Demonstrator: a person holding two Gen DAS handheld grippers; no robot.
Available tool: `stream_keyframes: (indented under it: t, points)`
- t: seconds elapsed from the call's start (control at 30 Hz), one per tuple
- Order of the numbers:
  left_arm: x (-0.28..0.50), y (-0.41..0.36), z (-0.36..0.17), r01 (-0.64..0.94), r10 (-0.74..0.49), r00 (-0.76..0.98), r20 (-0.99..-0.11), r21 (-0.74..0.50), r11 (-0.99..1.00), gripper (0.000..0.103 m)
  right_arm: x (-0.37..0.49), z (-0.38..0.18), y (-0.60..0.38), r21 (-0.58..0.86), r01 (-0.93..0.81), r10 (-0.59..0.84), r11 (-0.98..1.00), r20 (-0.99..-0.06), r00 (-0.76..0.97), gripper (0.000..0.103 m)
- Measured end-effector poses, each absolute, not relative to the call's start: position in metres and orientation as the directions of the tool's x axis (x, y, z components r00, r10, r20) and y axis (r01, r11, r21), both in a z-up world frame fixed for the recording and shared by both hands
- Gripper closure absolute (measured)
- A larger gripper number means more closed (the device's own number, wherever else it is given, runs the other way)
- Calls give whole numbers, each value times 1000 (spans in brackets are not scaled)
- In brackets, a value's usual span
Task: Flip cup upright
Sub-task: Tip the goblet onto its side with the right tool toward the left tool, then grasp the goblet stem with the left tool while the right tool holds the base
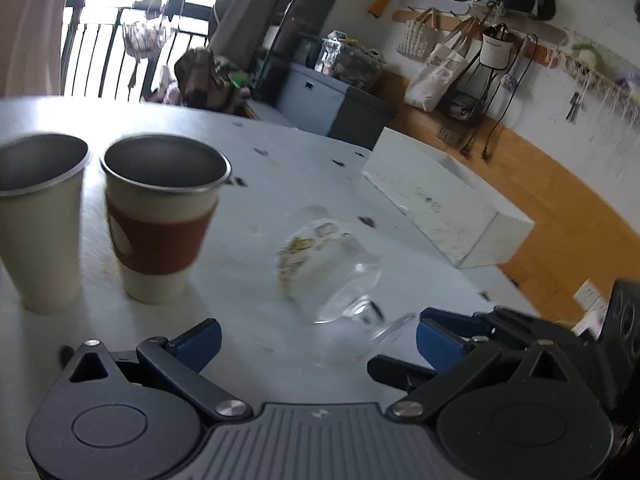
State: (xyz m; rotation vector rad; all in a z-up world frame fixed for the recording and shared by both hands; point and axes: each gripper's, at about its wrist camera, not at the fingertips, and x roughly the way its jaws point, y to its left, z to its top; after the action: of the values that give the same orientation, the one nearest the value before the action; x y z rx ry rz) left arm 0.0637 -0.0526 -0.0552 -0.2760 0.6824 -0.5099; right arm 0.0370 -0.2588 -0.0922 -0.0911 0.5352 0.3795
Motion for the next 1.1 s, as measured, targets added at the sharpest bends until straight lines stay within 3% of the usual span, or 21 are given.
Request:
stream_keyframes:
  t: [0.07, 0.13, 0.2, 0.33, 0.47, 0.53, 0.9, 1.1]
  points:
    - [70, -53, -57, 354, -559, 637, -531, -443, 824, 7, 33, -92, -265, 24, -401, 358, 916, -500, 789, 29]
    - [77, -54, -59, 346, -581, 616, -532, -479, 807, 10, 37, -94, -268, 31, -424, 380, 905, -507, 774, 48]
    - [84, -58, -59, 339, -602, 592, -536, -512, 789, 16, 44, -98, -268, 26, -434, 384, 901, -517, 766, 61]
    - [96, -64, -65, 324, -615, 544, -571, -533, 781, 25, 50, -108, -265, 21, -489, 429, 872, -513, 743, 73]
    - [109, -69, -76, 304, -624, 490, -609, -552, 777, 46, 47, -110, -255, -5, -526, 456, 851, -491, 742, 83]
    - [113, -68, -76, 293, -604, 503, -619, -535, 792, 48, 45, -108, -253, 5, -553, 488, 833, -477, 731, 89]
    - [116, -64, -77, 314, -555, 522, -648, -459, 831, 56, 41, -109, -246, 41, -605, 545, 795, -488, 682, 89]
    - [113, -64, -79, 346, -559, 528, -639, -440, 829, 56, 52, -97, -293, 254, -524, 577, 813, -476, 664, 69]
